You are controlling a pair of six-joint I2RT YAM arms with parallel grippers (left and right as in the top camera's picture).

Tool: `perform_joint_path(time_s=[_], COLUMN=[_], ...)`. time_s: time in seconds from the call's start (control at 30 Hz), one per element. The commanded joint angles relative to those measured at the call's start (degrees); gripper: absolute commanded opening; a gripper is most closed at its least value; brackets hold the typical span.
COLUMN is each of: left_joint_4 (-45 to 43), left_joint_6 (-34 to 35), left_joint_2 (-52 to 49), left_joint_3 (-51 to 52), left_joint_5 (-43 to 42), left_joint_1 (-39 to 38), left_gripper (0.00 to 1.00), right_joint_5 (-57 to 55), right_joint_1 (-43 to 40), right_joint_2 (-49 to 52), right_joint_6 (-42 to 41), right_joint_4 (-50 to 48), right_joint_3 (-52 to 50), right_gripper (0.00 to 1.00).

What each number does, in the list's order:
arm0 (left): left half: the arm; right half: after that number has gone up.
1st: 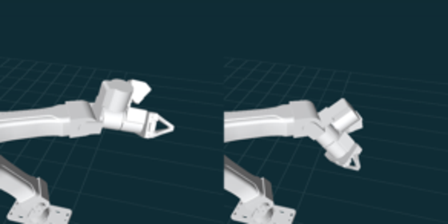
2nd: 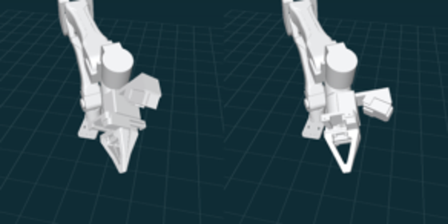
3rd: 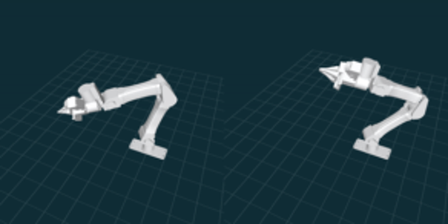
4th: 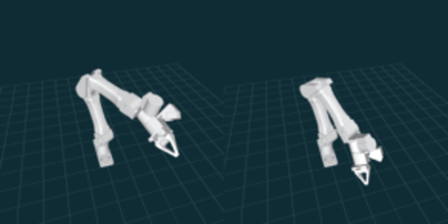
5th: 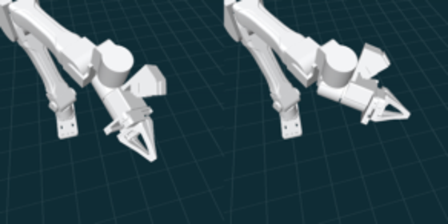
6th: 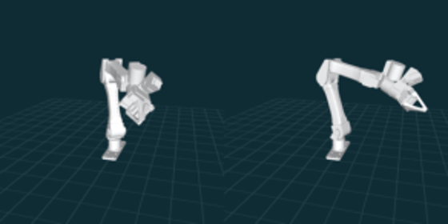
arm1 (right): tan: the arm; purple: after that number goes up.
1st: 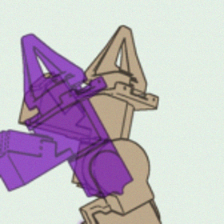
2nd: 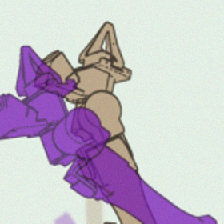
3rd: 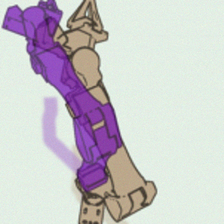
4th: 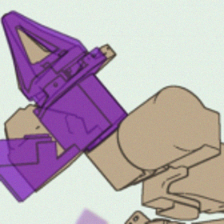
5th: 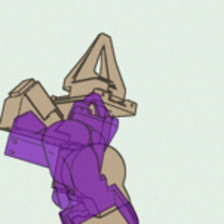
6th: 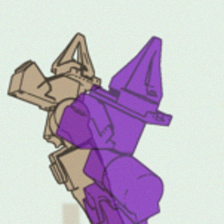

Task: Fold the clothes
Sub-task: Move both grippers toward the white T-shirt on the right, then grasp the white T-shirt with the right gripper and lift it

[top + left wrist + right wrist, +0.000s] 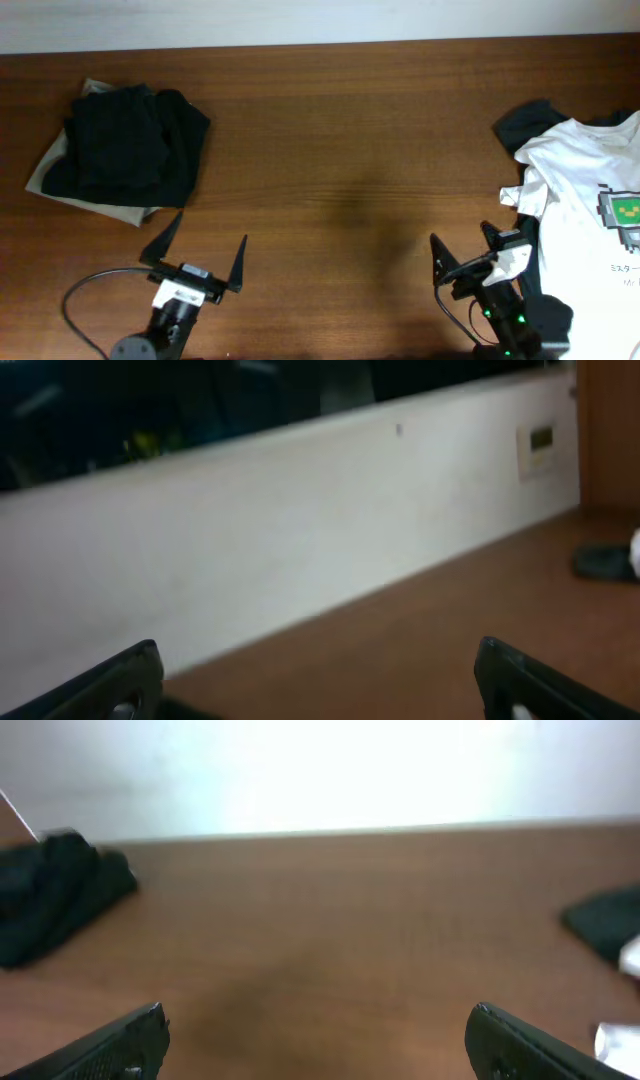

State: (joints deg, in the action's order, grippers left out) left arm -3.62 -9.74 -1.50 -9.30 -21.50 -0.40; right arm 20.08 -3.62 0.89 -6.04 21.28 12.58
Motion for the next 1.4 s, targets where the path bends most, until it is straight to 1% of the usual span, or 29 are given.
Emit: perform_joint_path(time_s=[0.0, 0.1, 0.2, 0.23, 0.27, 0.3, 0.33, 0.4, 0.43, 0.47, 0.53, 0.57, 0.67, 0.7, 0.73, 0.8, 0.87, 0.9, 0.97, 1.03, 1.1, 1.27, 1.33, 1.37], left_joint_4=[3.21, 8.5, 20.24, 24.55, 31.01, 34.93, 37.51, 43.87, 45.07, 44.68, 39.3, 37.35, 39.95, 41.7, 44.39, 48.72, 50.88, 50.86, 50.9, 51.25, 51.23, 51.21, 51.23, 51.21], left_joint_6=[0.72, 0.74, 0.74, 0.72, 0.72, 0.72, 0.72, 0.72, 0.72, 0.7, 0.96, 1.16, 2.84, 2.82, 2.8, 1.86, 1.03, 1.03, 1.11, 1.11, 1.09, 1.09, 1.09, 1.09], left_joint_2=[-6.12, -16.33, -28.94, -33.22, -39.63, -43.69, -46.56, -54.69, -57.35, -60.54, -62.55, -64.11, -70.42, -73.2, -76.15, -80.06, -82.82, -83.06, -83.06, -83.06, -83.06, -83.06, -83.06, -83.06], left_joint_3=[-8.68, -18.45, -31.61, -36.04, -42.32, -46.05, -48.61, -55.58, -57.81, -60.41, -60.98, -61.35, -65.18, -67.08, -69.31, -72.3, -73.7, -73.7, -73.7, -73.7, -73.7, -73.7, -73.68, -73.68], left_joint_5=[0.11, 0.24, 0.24, 0.22, 0.22, 0.15, -0.22, -1.64, -3.98, -10.29, -16.57, -16.68, -16.63, -16.06, -12.76, -5.11, 1.68, 3.5, 3.85, 3.78, 3.78, 3.96, 3.96, 3.96], left_joint_1=[-0.17, -0.17, -0.17, -0.17, -0.17, -0.17, -0.17, -0.2, -0.2, -0.17, -0.2, -0.2, -1.79, -3.63, -6.25, -10.84, -15.63, -16.87, -17.51, -17.49, -17.49, -17.49, -17.49, -17.49], left_gripper=[0.99, 0.99, 0.99, 0.99, 0.99, 0.99, 0.99, 0.99, 0.99, 0.99, 0.99, 0.99, 0.99, 0.99, 0.99, 0.99, 0.99, 0.99, 0.99, 0.99, 0.99, 0.99, 0.99, 0.99], right_joint_5=[0.72, 0.68, 0.7, 0.7, 0.7, 0.7, 0.66, 0.87, 3.72, 6.19, 4.52, 1.6, -13.75, -16.35, -17.44, -18.49, -18.64, -18.99, -21.4, -21.44, -21.42, -20.06, -20.11, -20.15], right_joint_1=[-0.22, -0.22, -0.22, -0.22, -0.22, -0.22, -0.22, -0.22, -0.22, -0.22, -0.22, -0.22, -0.66, -1.53, -3.17, -7.04, -10.93, -13.38, -16.79, -20.41, -22.25, -21.46, -21.49, -21.53], right_joint_2=[1.03, 6.75, 16.5, 20.87, 26.6, 30.12, 32.48, 40.63, 43.69, 46.4, 51.06, 55.23, 72.7, 78.38, 84.28, 93.92, 100.83, 103.75, 106.99, 110.95, 114.01, 119.51, 119.64, 119.69], right_joint_6=[-0.37, -0.37, -0.37, -0.35, -0.37, -0.37, -0.35, -0.35, -0.37, -0.35, -0.7, -3.98, -12.28, -13.22, -13.6, -13.57, -13.57, -13.55, -13.55, -13.53, -13.53, -12.46, -12.46, -12.41], right_joint_4=[2.16, 8.02, 15.67, 18.34, 21.7, 24.09, 25.7, 30.23, 31.43, 32.7, 32.94, 33.68, 34.18, 34.25, 34.25, 34.25, 34.27, 34.03, 34.03, 34.01, 33.59, 29.66, 28.79, 28.94], right_joint_3=[9.03, 16.22, 24.28, 27.52, 31.76, 34.47, 36.33, 42.64, 44.94, 46.6, 48.39, 49.92, 58.16, 62.31, 67.19, 75.65, 80.26, 81.02, 81.02, 80.98, 80.98, 80.96, 80.96, 80.94], right_gripper=[0.99, 0.99, 0.99, 0.99, 0.99, 0.99, 0.99, 0.99, 0.99, 0.99, 0.99, 0.99, 0.99, 0.99, 1.0, 0.96, 0.93, 0.92, 0.92, 0.91, 0.91, 0.9, 0.84, 0.82])
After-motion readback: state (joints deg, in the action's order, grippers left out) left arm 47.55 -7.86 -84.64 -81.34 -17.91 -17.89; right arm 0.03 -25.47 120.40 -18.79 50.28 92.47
